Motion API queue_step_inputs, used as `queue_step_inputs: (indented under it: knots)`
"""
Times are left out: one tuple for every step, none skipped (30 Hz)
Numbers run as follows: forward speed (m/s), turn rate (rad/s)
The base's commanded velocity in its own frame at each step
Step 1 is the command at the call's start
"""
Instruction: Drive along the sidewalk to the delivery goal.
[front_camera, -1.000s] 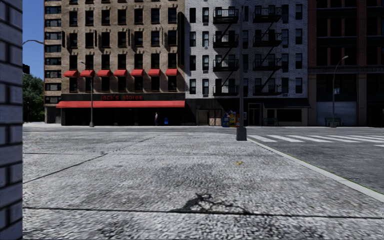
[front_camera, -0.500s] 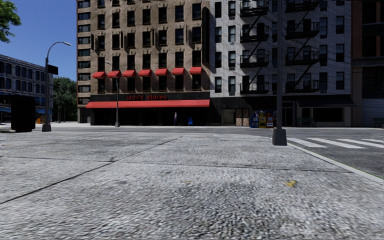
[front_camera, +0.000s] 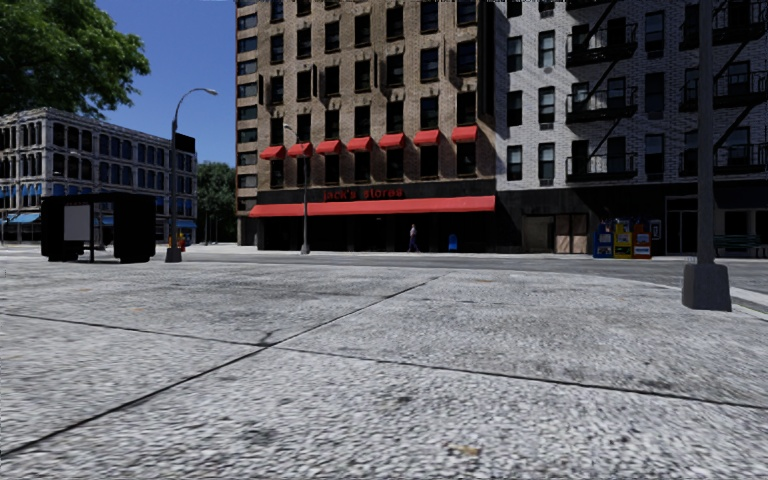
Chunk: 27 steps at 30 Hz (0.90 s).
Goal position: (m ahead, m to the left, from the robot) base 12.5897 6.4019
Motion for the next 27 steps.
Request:
queue_step_inputs:
  knots:
    - [2.0, 0.49]
    - [2.0, 0.49]
    - [2.0, 0.49]
    - [2.0, 0.49]
    - [2.0, 0.49]
    - [2.0, 0.49]
    - [2.0, 0.49]
    - [2.0, 0.49]
    - [2.0, 0.49]
    - [2.0, 0.49]
    - [2.0, 0.49]
    - [2.0, 0.49]
    - [2.0, 0.49]
    - [2.0, 0.49]
    - [2.0, 0.49]
    - [2.0, 0.49]
    - [2.0, 0.49]
    - [2.0, 0.49]
    - [2.0, 0.49]
    - [2.0, 0.49]
    - [2.0, 0.49]
    - [2.0, 0.49]
    - [2.0, 0.49]
    - [2.0, 0.49]
    - [2.0, 0.49]
    - [2.0, 0.49]
    - [2.0, 0.49]
